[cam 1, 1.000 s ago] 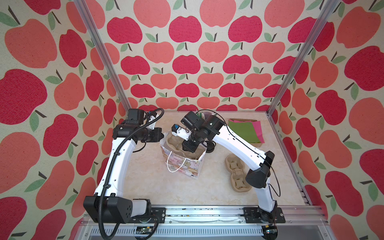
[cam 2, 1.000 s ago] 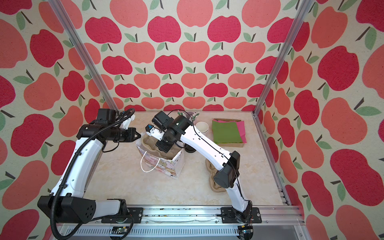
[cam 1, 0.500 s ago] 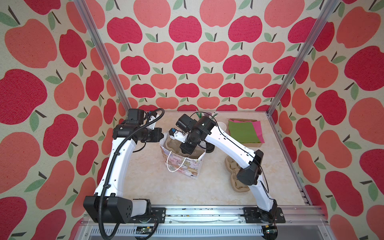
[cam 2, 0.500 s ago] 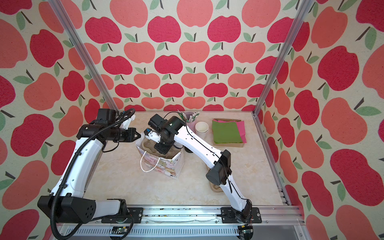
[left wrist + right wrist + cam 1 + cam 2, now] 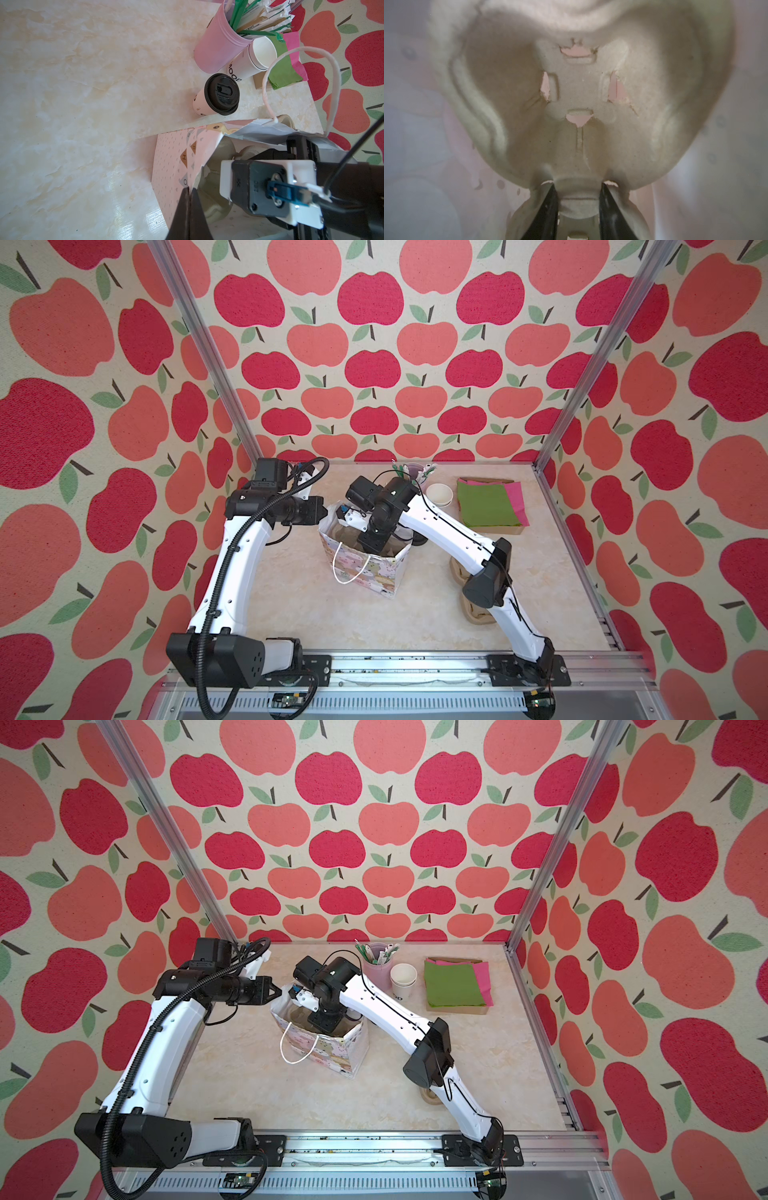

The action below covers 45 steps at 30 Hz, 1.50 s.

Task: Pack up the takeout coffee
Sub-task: 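Lower the pulp carrier into the open paper bag with the right gripper, then push the pulp carrier down to the bag bottom with the right gripper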

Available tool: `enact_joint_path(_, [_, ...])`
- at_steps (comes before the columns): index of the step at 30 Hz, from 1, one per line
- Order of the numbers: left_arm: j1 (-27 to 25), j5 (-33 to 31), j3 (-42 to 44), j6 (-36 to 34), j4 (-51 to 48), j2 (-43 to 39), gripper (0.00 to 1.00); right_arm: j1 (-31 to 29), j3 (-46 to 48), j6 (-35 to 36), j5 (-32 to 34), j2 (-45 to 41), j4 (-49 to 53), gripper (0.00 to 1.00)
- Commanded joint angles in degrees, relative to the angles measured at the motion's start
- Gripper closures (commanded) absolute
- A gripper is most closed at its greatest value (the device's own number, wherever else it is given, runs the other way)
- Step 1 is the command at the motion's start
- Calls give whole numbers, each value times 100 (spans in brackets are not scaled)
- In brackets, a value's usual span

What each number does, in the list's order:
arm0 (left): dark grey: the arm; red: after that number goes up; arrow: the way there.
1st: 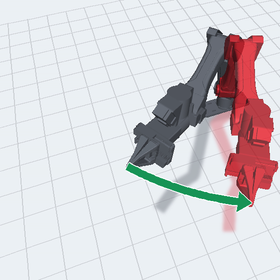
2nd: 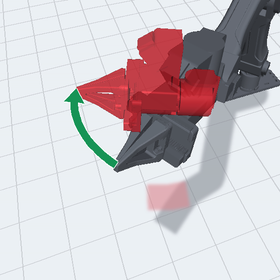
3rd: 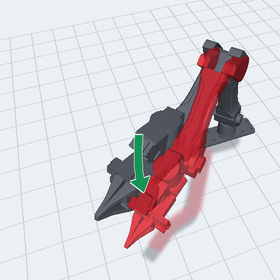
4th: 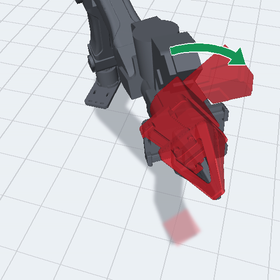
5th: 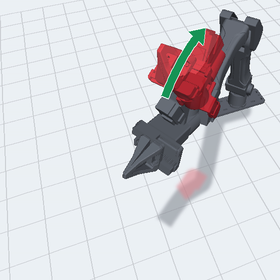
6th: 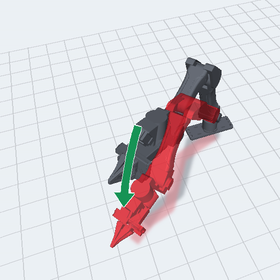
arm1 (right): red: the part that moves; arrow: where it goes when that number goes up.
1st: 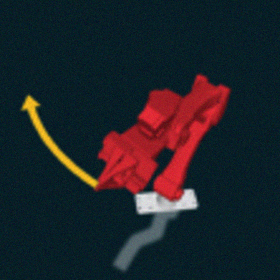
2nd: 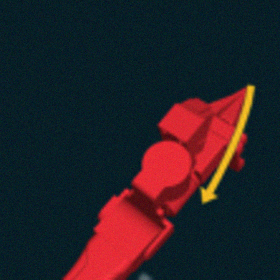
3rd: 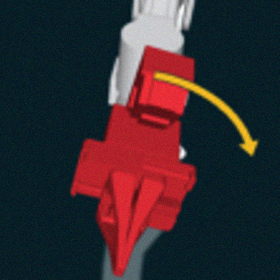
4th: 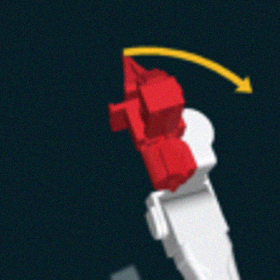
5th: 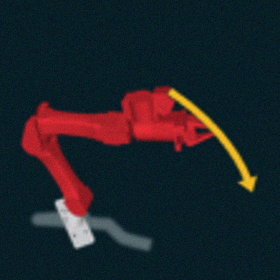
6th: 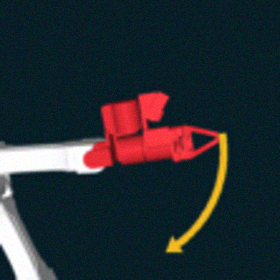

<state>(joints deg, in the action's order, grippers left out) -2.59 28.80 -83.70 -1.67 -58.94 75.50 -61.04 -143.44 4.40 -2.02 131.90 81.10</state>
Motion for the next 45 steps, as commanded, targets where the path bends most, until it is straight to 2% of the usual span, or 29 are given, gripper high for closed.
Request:
enact_joint_path(1, [30, -86, 48, -165, 104, -120, 100, -64, -132, -146, -2, 185, 204, 72])
enact_joint_path(45, [41, -141, 180, -279, 163, -210, 100, -115, -85, -201, -88, 1437, 380, 72])
